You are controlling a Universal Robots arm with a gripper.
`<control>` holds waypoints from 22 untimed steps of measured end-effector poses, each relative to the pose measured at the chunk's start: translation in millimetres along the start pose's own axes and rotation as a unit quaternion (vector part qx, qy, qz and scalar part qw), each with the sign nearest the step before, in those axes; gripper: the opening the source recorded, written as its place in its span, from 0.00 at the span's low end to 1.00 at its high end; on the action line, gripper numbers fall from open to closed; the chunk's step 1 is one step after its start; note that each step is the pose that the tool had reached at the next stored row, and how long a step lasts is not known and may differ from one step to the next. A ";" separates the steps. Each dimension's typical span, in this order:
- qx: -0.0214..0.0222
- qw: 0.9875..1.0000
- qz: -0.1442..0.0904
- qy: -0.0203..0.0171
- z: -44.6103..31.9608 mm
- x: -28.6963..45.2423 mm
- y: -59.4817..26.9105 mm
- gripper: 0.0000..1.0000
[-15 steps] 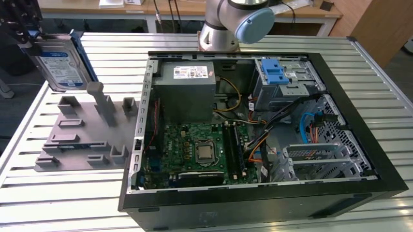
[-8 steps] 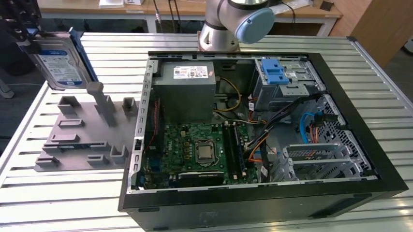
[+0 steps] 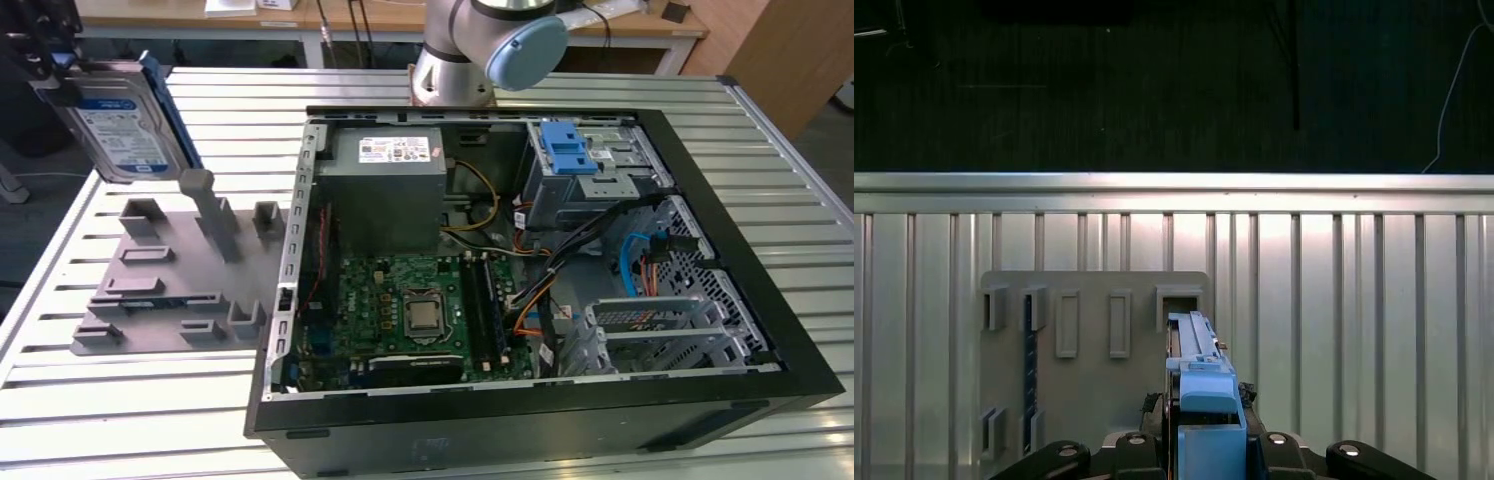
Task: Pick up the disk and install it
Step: 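Pick up the disk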
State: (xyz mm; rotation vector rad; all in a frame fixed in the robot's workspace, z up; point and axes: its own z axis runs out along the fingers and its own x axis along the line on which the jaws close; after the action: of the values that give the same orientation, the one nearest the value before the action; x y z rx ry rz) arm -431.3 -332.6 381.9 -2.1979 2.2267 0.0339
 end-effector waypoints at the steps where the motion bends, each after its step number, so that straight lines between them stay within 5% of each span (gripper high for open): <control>1: 0.000 1.000 0.000 0.000 -0.6 0.0 0.0 0.36; 22: 0.000 1.000 0.000 0.000 -15.0 -0.8 0.1 0.36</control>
State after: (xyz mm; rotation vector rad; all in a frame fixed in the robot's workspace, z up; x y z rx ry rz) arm -431.3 -332.2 396.9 -2.1980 2.2267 0.0340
